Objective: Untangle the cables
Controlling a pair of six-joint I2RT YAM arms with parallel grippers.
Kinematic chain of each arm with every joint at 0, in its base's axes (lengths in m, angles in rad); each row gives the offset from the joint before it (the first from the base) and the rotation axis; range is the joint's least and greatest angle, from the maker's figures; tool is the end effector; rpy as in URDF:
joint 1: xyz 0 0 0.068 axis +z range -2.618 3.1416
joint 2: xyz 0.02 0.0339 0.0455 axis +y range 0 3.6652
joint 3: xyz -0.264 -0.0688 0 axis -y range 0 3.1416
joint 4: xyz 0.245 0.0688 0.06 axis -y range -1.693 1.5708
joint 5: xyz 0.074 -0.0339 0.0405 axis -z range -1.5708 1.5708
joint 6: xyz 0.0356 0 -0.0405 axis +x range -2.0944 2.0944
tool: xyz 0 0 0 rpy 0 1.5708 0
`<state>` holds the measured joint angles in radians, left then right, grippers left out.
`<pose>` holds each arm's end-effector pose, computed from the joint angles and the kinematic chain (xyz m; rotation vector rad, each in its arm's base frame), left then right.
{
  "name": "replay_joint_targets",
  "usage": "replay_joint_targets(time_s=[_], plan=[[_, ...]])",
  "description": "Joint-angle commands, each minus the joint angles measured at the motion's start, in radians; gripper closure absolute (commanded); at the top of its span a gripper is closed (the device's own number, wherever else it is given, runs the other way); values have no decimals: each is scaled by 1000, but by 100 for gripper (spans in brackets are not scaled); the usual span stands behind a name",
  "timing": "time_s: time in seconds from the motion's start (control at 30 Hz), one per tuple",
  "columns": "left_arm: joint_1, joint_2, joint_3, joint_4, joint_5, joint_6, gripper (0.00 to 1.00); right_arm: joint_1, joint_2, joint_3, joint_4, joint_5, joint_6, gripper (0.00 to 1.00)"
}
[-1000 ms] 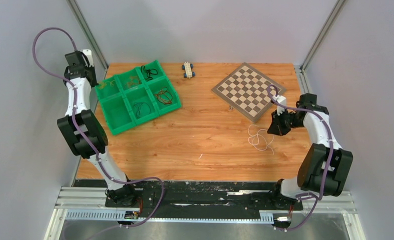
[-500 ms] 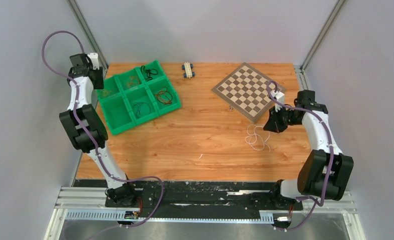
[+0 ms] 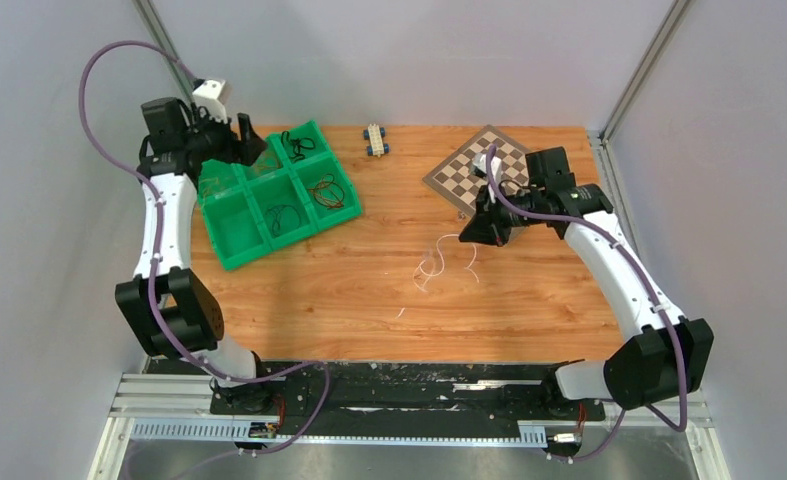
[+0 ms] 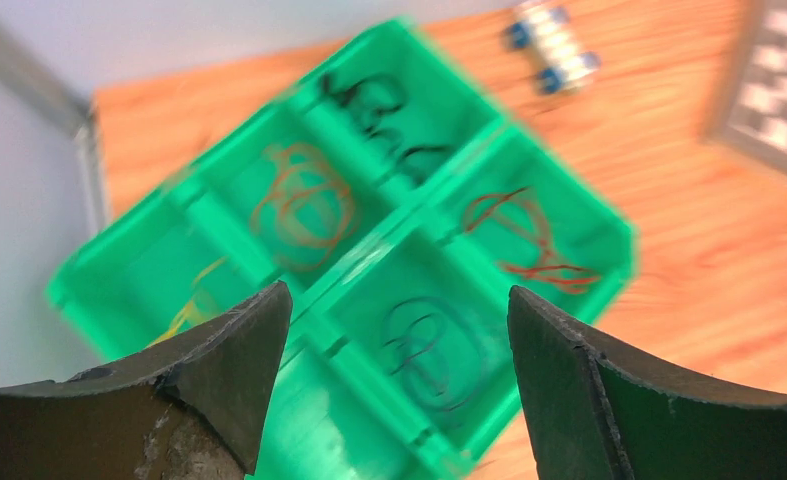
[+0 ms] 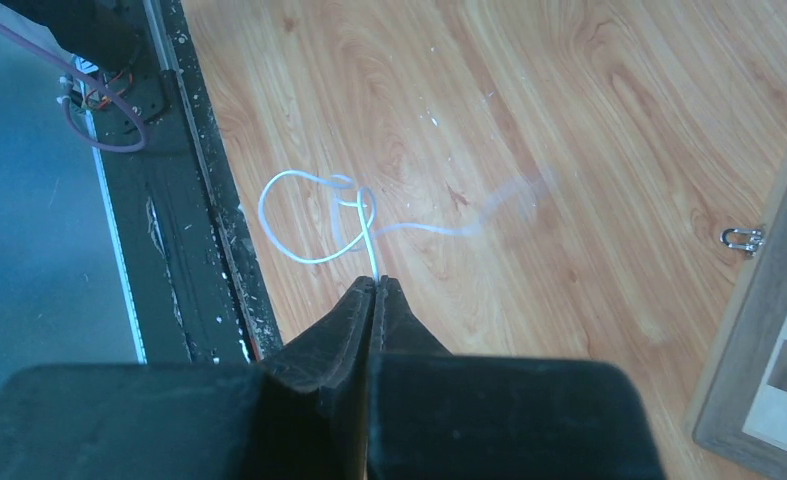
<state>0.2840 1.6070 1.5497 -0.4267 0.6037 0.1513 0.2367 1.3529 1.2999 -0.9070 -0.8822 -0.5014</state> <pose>0.3599 0.0840 0.3751 0.2361 1.9652 -0.3377 0.2523 0.0891 0.3390 -1.1306 1.9893 0.9650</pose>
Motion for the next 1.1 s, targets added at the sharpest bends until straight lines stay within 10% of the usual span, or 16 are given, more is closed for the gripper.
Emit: replay_joint_targets(time_s=[0.0, 0.1, 0.2, 0.27, 0.73, 1.07], plan=[[-94, -87, -54, -31, 214, 17, 13, 24, 18, -36, 88, -24, 63, 100], [-183, -162, -156, -61, 256, 70, 13, 43, 62, -91, 144, -6, 63, 99], [-263, -216, -255, -75, 266, 127, 12, 60, 154, -114, 178, 20, 79, 46], [-345, -245, -321, -88, 262, 158, 12, 58, 206, -79, 163, 36, 108, 32], [-936, -216, -568, -83, 112, 622, 1, -12, 137, -224, 54, 129, 36, 33], [-1098, -26, -579, 29, -43, 1089, 0, -220, 152, -226, 7, 118, 44, 35]])
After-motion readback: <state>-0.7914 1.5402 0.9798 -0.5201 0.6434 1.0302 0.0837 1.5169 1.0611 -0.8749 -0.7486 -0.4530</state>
